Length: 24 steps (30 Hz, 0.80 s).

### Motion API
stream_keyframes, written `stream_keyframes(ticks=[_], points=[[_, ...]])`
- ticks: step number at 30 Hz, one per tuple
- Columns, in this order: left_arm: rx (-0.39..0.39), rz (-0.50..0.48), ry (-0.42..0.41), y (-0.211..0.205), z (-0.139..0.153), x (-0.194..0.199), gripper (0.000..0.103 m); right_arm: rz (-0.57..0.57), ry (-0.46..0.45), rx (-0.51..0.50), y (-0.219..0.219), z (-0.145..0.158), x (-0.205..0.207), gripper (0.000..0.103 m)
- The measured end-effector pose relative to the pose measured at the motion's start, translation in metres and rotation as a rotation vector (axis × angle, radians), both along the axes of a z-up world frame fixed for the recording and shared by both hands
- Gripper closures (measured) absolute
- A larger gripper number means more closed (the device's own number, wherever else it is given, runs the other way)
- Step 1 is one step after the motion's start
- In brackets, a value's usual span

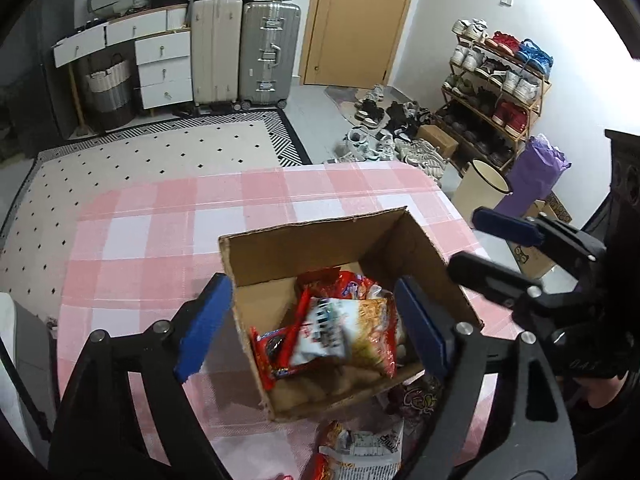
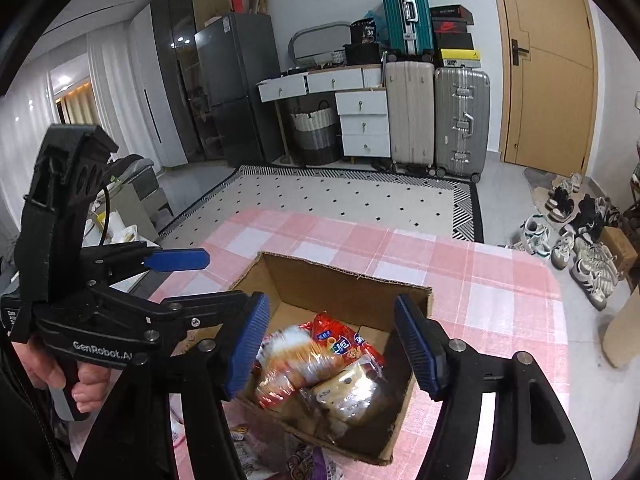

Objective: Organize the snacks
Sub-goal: 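Open both grippers over the box to drop the chip bag and cake pack, then withdraw both tools from the box back toward the remaining snacks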

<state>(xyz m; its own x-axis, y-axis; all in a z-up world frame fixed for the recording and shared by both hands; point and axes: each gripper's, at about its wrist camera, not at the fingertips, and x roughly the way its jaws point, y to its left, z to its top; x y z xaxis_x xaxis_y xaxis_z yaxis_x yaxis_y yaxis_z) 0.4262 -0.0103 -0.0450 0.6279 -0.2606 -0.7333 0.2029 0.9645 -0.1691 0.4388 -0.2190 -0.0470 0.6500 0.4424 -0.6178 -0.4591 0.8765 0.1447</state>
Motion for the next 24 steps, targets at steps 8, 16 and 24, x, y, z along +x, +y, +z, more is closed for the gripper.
stream_keyframes(ticks=[8, 16, 24], points=[[0.015, 0.010, -0.052, 0.006, 0.021, -0.037, 0.021, -0.028, -0.048, 0.008, -0.010, 0.020, -0.027, 0.027], [0.031, 0.008, -0.103, 0.004, 0.046, -0.083, 0.020, -0.045, -0.097, 0.028, -0.025, 0.040, -0.070, 0.019], [0.018, 0.016, -0.134, 0.001, 0.058, -0.139, 0.018, -0.053, -0.137, 0.062, -0.038, 0.054, -0.122, 0.013]])
